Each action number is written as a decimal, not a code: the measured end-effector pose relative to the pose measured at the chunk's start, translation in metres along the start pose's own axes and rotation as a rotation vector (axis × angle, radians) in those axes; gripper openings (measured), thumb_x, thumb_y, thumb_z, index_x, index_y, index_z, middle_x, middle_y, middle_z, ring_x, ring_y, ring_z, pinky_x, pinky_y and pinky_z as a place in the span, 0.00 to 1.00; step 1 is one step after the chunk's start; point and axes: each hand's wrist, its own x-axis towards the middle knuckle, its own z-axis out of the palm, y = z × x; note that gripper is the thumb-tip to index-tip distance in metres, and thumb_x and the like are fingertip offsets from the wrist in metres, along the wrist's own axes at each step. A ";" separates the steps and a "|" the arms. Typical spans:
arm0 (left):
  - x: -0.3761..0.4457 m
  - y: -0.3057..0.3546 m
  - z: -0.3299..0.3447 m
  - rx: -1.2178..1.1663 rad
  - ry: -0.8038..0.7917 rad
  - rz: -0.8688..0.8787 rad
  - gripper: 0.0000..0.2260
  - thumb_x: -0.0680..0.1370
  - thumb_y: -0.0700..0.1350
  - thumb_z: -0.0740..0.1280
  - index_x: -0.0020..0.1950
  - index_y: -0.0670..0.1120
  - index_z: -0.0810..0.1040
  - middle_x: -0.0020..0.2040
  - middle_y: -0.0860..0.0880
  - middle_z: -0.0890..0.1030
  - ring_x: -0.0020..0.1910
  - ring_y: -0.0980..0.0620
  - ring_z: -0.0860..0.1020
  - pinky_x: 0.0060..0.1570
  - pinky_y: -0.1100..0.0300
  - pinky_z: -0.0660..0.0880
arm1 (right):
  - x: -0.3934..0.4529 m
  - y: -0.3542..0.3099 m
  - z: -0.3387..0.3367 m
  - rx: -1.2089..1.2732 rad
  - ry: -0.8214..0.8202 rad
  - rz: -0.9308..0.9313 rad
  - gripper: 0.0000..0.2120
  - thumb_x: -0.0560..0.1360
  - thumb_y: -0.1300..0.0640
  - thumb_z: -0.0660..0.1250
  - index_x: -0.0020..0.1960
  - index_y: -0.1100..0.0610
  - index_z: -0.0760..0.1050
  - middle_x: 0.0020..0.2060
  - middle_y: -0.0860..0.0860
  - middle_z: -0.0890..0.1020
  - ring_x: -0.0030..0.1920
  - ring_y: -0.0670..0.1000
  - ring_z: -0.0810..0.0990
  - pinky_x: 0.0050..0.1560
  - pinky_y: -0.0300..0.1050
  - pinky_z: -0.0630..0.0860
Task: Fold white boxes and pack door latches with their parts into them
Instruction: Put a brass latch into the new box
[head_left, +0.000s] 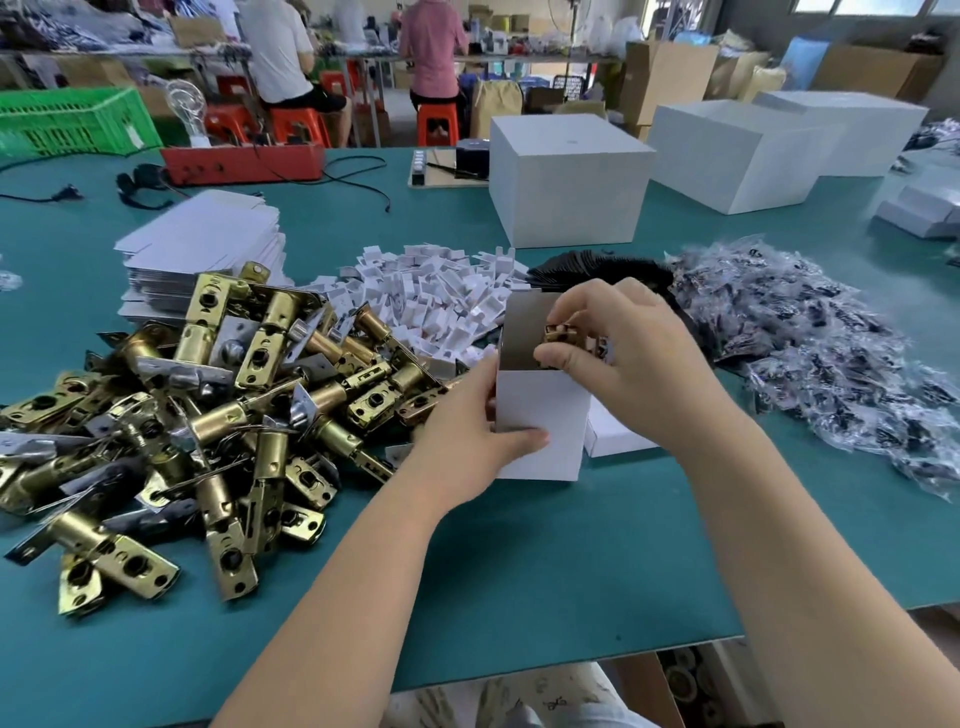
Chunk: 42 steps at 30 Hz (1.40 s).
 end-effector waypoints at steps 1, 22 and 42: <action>0.000 -0.001 -0.001 -0.009 0.003 0.003 0.22 0.72 0.37 0.75 0.54 0.61 0.73 0.47 0.60 0.82 0.46 0.63 0.81 0.41 0.71 0.75 | -0.001 -0.002 0.001 -0.014 0.014 -0.039 0.12 0.73 0.52 0.72 0.52 0.57 0.76 0.41 0.47 0.74 0.49 0.52 0.71 0.52 0.47 0.66; -0.001 -0.004 -0.002 0.083 -0.044 -0.002 0.25 0.65 0.48 0.76 0.56 0.68 0.73 0.51 0.62 0.82 0.51 0.62 0.80 0.50 0.64 0.79 | -0.024 0.033 0.023 0.593 0.508 0.320 0.12 0.73 0.55 0.73 0.38 0.38 0.83 0.45 0.36 0.80 0.54 0.45 0.78 0.51 0.37 0.73; -0.003 -0.005 -0.004 0.136 -0.042 0.003 0.26 0.70 0.43 0.78 0.53 0.70 0.72 0.49 0.71 0.79 0.50 0.72 0.76 0.43 0.79 0.71 | -0.030 0.134 -0.006 -0.093 0.125 0.847 0.20 0.74 0.67 0.59 0.63 0.54 0.77 0.58 0.53 0.80 0.39 0.50 0.76 0.38 0.41 0.70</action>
